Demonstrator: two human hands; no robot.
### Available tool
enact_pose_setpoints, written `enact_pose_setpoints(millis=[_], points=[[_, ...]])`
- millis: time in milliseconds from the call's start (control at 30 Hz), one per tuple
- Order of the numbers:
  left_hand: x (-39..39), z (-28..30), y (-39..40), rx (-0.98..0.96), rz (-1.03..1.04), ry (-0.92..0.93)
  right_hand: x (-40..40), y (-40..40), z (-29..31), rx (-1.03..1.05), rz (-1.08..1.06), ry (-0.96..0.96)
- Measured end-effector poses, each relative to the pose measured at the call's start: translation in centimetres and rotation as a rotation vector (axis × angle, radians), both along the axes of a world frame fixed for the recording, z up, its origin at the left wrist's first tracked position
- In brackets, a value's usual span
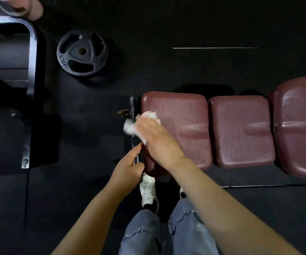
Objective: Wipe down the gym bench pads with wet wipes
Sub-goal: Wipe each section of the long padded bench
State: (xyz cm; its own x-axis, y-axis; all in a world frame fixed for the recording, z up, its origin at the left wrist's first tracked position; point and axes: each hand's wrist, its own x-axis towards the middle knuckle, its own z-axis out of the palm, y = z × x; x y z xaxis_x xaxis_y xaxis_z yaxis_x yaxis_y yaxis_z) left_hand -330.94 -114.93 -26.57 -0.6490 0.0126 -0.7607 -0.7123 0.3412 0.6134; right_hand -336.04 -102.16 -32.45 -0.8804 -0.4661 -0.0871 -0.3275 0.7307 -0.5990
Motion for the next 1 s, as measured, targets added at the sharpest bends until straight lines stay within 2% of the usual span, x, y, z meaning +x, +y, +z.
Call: enact_pose_setpoints(millis=[33,67,100,133,233,300,367,433,467,533,567,600,667,800,867,900,933,1000], points=[[-0.1,0.1,-0.1,-0.012,-0.032,0.001,0.2,1.6,-0.4,0.009,0.211,0.004],[-0.1,0.1,-0.1,-0.009,-0.059,0.004,0.0,4.0,-0.9,0.025,0.305,0.026],[-0.2,0.0,-0.2,0.006,-0.062,0.002,-0.4,6.8,-1.7,0.053,0.281,0.029],[-0.1,-0.2,-0.2,0.019,-0.053,-0.005,-1.0,9.9,-2.4,0.117,0.164,0.019],[0.1,-0.7,-0.1,0.039,-0.025,0.006,-0.5,17.2,-3.6,0.251,-0.416,-0.088],[0.5,-0.9,0.0,0.037,-0.036,0.040,0.1,16.4,-3.5,0.289,-0.608,-0.091],[0.6,-1.2,0.1,0.041,-0.010,0.041,0.4,11.8,-2.7,0.236,-0.793,-0.084],[0.7,-1.2,0.0,0.019,0.037,0.020,0.7,6.3,-1.1,0.087,-0.768,-0.099],[0.7,-1.1,0.0,0.010,0.056,0.010,0.9,3.6,-0.2,0.007,-0.651,-0.124],[0.5,-1.0,0.2,-0.011,0.065,-0.012,2.2,0.0,1.1,-0.091,-0.243,-0.213],[0.5,-0.9,0.3,-0.032,0.067,-0.033,3.1,-0.8,1.6,-0.089,-0.005,-0.178],[0.5,-0.7,0.3,-0.041,0.060,-0.043,3.3,0.0,1.0,-0.056,0.125,-0.047],[0.5,-0.5,0.2,-0.005,0.048,-0.063,2.8,4.5,-0.2,-0.055,0.072,0.002],[0.2,-0.1,0.2,0.016,-0.009,-0.069,3.4,14.5,-2.8,0.130,-0.483,0.022],[0.1,-0.3,0.2,0.023,0.010,-0.063,3.9,13.4,-2.7,0.187,-0.687,0.010],[0.1,-0.3,0.2,0.018,0.014,-0.063,4.1,11.3,-1.9,0.161,-0.754,-0.067],[0.2,-0.3,0.2,0.027,0.025,-0.057,4.3,8.9,-1.2,0.143,-0.747,-0.109],[0.4,-0.3,0.2,0.028,0.073,-0.052,5.2,4.1,1.1,-0.024,-0.499,-0.167]])
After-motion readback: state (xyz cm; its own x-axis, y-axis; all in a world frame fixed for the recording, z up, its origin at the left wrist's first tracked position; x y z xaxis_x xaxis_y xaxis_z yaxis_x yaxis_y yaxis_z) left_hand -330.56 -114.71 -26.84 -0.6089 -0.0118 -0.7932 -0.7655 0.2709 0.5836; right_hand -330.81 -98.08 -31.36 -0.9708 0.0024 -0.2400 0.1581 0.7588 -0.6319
